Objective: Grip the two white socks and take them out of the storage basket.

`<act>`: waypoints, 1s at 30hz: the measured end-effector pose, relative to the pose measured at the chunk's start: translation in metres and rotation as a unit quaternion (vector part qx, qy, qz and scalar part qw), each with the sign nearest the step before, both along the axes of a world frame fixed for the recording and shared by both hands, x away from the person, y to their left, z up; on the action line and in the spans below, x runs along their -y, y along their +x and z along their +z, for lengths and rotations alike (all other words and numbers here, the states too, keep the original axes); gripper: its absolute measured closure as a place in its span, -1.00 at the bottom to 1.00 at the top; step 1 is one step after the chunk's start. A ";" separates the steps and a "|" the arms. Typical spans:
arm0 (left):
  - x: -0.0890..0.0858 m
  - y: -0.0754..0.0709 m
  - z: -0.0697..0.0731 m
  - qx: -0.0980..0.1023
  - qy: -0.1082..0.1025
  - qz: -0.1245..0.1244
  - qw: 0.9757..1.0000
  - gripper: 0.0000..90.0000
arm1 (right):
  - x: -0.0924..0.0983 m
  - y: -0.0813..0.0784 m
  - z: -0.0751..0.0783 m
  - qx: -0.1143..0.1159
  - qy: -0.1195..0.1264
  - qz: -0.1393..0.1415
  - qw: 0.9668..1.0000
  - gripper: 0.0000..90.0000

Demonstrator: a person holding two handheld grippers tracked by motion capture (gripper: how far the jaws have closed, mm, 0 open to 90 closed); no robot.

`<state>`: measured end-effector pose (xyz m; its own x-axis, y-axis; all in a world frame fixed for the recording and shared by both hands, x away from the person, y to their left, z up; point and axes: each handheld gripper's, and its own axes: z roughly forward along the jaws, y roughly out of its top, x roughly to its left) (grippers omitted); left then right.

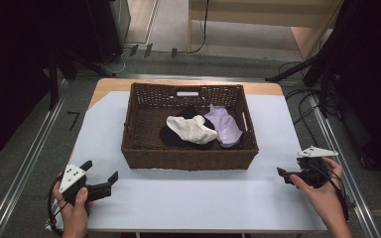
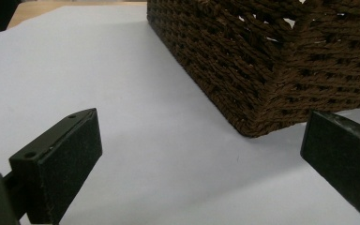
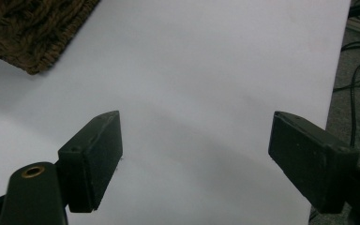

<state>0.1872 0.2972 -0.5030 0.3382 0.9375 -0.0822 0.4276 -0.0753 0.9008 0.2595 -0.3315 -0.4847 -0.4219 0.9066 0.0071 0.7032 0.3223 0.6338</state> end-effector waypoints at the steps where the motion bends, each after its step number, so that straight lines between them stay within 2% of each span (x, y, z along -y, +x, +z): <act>1: 0.000 0.000 0.000 0.000 -0.001 0.000 1.000 -1.00 | -0.002 0.005 0.005 -0.009 -0.006 0.010 1.000 -0.61; 3: 0.000 0.000 0.000 0.002 -0.002 -0.001 1.000 -1.00 | -0.003 0.007 0.007 -0.013 -0.011 0.014 1.000 -0.61; 5: 0.000 0.000 0.000 0.003 -0.001 -0.002 1.000 -1.00 | -0.006 0.013 0.010 -0.024 -0.033 0.029 0.999 -0.61; 8: 0.000 -0.001 0.000 0.003 -0.002 -0.002 1.000 -1.00 | -0.008 0.021 0.009 -0.037 -0.045 0.044 0.997 -0.61; 14: -0.001 -0.001 0.000 0.005 -0.003 0.000 1.000 -1.00 | -0.005 0.035 0.011 -0.072 -0.062 0.049 0.994 -0.60; 16: -0.001 -0.001 0.000 0.004 -0.002 0.000 1.000 -1.00 | -0.004 0.037 0.012 -0.075 -0.068 0.052 0.994 -0.59; 17: -0.001 -0.001 0.000 0.004 -0.002 0.001 1.000 -1.00 | -0.004 0.041 0.013 -0.089 -0.074 0.057 0.992 -0.59; 22: 0.000 -0.001 0.000 0.004 -0.002 0.002 1.000 -1.00 | -0.007 0.051 0.017 -0.111 -0.099 0.068 0.987 -0.59; 24: 0.000 -0.001 0.000 0.005 -0.003 0.003 1.000 -1.00 | -0.008 0.053 0.019 -0.113 -0.107 0.069 0.986 -0.59; 25: 0.000 -0.001 0.000 0.004 -0.002 0.002 1.000 -1.00 | -0.010 0.057 0.022 -0.118 -0.116 0.076 0.983 -0.58; 27: 0.000 -0.001 0.000 0.003 -0.003 0.001 1.000 -1.00 | -0.011 0.058 0.024 -0.121 -0.115 0.074 0.983 -0.58; 28: 0.000 -0.001 0.000 0.004 -0.002 0.001 1.000 -1.00 | -0.013 0.062 0.029 -0.119 -0.126 0.078 0.982 -0.57; 30: 0.000 -0.001 0.000 0.004 -0.002 0.001 1.000 -1.00 | -0.014 0.064 0.032 -0.122 -0.131 0.082 0.981 -0.55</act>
<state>0.1866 0.2977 -0.5031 0.3364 0.9380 -0.0833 0.4207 -0.0705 0.9044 0.3236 -0.3175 -0.4524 -0.5768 0.8110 -0.0974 0.7486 0.5726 0.3342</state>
